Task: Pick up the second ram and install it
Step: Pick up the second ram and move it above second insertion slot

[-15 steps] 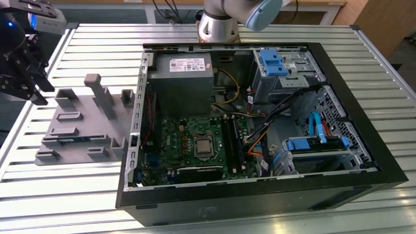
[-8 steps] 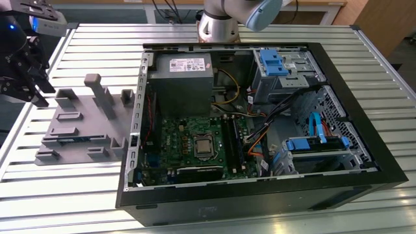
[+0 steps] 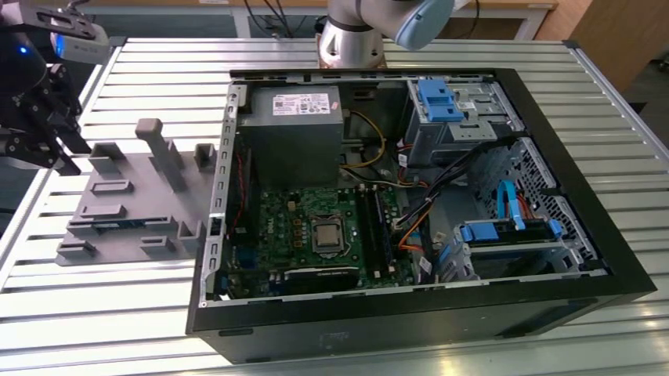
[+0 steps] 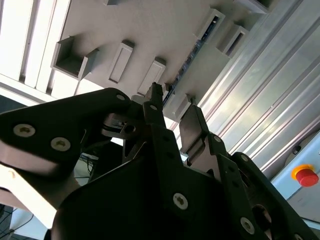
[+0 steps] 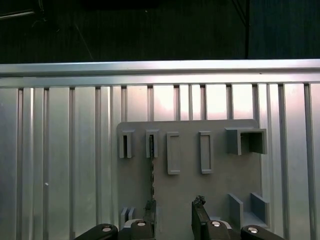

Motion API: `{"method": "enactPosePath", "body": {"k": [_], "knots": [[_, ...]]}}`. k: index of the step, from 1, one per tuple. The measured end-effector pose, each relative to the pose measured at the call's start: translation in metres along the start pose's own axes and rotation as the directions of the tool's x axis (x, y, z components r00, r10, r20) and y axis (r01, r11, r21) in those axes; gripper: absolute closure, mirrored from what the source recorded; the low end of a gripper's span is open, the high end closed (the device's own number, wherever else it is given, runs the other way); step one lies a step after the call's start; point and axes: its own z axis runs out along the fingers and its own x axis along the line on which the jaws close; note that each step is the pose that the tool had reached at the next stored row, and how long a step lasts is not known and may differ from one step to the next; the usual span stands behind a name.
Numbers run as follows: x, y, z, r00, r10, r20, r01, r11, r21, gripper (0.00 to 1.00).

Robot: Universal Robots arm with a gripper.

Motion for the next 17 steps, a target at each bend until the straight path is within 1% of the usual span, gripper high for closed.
{"method": "enactPosePath", "body": {"k": [8,10,17], "knots": [[0.0000,-0.0001,0.0018,1.0000,0.005,-0.0003,-0.005,1.0000,0.0003,0.59],[0.0001,-0.0001,0.0028,1.0000,0.009,-0.0017,-0.009,1.0000,0.0004,0.59],[0.0001,-0.0001,0.0075,0.9999,0.011,-0.0024,-0.011,0.9999,0.0005,0.59]]}}
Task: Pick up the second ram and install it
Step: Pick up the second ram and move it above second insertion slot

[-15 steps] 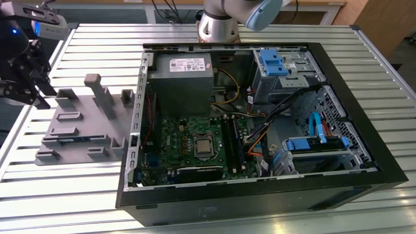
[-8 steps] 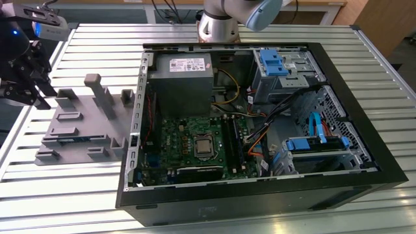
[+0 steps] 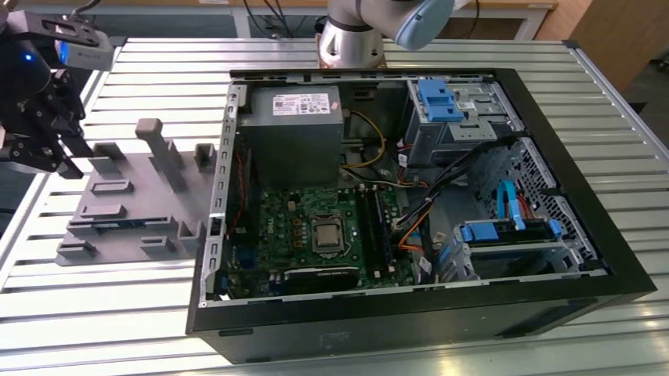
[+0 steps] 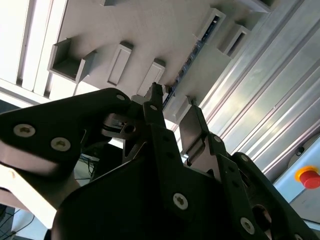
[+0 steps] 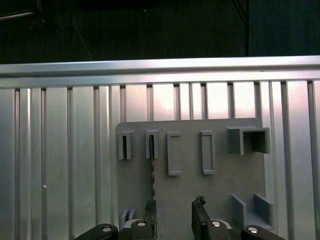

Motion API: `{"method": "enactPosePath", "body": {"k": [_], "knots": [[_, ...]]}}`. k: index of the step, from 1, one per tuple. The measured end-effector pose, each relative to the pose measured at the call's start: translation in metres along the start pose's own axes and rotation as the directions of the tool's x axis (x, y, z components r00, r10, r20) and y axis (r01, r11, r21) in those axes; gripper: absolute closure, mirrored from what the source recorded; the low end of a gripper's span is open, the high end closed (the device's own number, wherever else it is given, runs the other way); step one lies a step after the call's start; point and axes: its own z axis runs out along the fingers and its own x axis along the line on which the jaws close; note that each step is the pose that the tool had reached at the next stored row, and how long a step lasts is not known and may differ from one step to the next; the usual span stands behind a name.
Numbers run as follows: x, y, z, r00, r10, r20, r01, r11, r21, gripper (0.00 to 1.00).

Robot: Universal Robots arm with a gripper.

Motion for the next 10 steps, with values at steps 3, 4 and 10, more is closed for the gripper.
{"method": "enactPosePath", "body": {"k": [3,4,10], "knots": [[0.0000,0.0000,0.0017,1.0000,0.000,-0.0009,0.000,1.0000,0.0000,0.59],[0.0000,-0.0001,0.0022,1.0000,0.000,-0.0012,0.000,1.0000,0.0000,0.59],[0.0001,-0.0001,0.0046,1.0000,0.000,-0.0019,0.000,1.0000,0.0000,0.59]]}}
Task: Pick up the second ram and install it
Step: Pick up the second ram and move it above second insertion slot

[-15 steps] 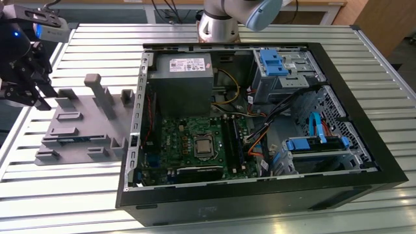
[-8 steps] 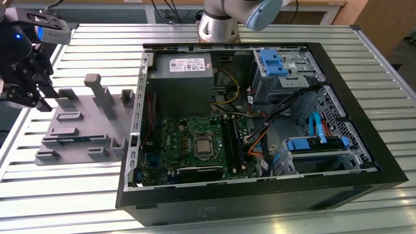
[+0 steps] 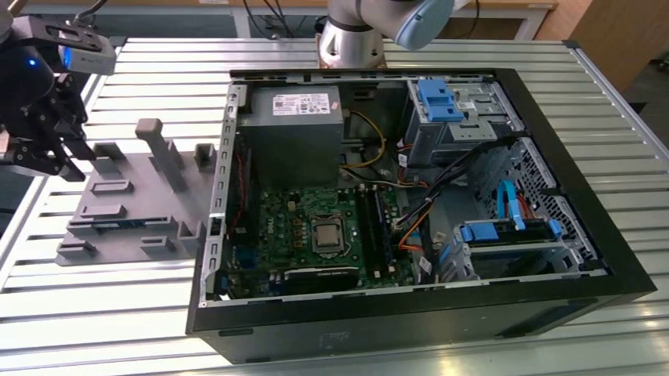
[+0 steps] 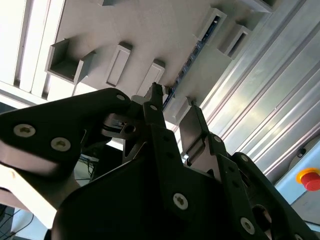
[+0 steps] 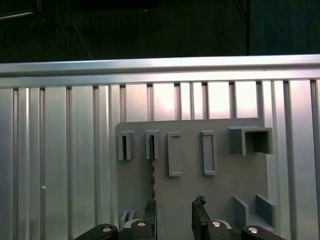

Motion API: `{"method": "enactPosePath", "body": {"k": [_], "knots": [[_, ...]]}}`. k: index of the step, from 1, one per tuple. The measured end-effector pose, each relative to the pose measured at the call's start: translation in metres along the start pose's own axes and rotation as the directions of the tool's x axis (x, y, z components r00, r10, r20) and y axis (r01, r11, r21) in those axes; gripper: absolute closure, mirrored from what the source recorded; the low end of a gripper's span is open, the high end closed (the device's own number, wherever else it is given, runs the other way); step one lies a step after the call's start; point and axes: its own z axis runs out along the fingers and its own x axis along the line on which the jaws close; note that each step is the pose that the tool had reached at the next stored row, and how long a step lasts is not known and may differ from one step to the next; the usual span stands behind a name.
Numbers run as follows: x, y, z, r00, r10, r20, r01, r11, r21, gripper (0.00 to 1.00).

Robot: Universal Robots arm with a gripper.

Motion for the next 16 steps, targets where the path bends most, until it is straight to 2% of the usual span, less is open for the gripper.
{"method": "enactPosePath", "body": {"k": [12,16], "knots": [[0.0000,-0.0001,0.0050,1.0000,0.000,-0.0051,0.000,1.0000,0.0003,0.59],[0.0000,-0.0001,0.0071,1.0000,0.000,-0.0099,0.000,1.0000,0.0005,0.59]]}}
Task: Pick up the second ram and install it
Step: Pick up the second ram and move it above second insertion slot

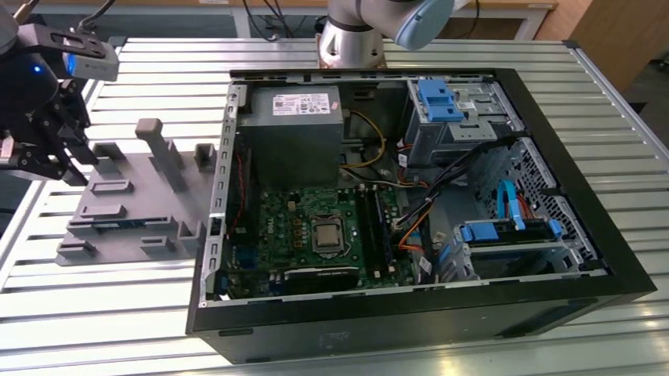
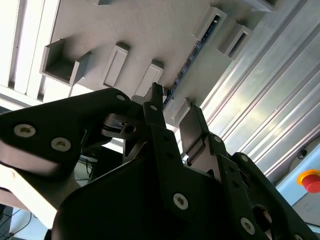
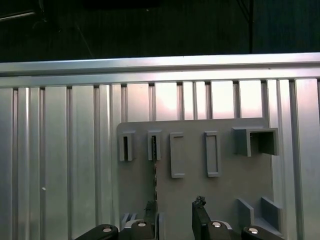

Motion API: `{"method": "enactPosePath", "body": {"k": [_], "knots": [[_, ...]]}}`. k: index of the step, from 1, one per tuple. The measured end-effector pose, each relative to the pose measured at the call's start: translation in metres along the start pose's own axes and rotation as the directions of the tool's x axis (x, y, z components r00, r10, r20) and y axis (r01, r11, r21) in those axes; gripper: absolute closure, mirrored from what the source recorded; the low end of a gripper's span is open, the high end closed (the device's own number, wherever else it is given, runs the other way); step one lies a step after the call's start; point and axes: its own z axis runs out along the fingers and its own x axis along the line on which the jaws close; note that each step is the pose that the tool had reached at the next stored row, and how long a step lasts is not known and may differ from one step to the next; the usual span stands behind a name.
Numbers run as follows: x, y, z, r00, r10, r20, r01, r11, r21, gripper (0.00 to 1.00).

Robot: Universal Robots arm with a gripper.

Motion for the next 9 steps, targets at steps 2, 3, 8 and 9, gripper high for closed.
{"method": "enactPosePath", "body": {"k": [2,3,8,9], "knots": [[0.0000,0.0000,0.0014,1.0000,0.000,-0.0028,0.000,1.0000,0.0002,0.59],[0.0000,0.0000,0.0021,1.0000,0.000,-0.0047,0.000,1.0000,0.0002,0.59],[0.0000,-0.0001,0.0064,0.9999,0.000,-0.0136,0.000,1.0000,0.0006,0.59],[0.0000,-0.0001,0.0075,0.9999,0.000,-0.0142,0.000,1.0000,0.0007,0.59]]}}
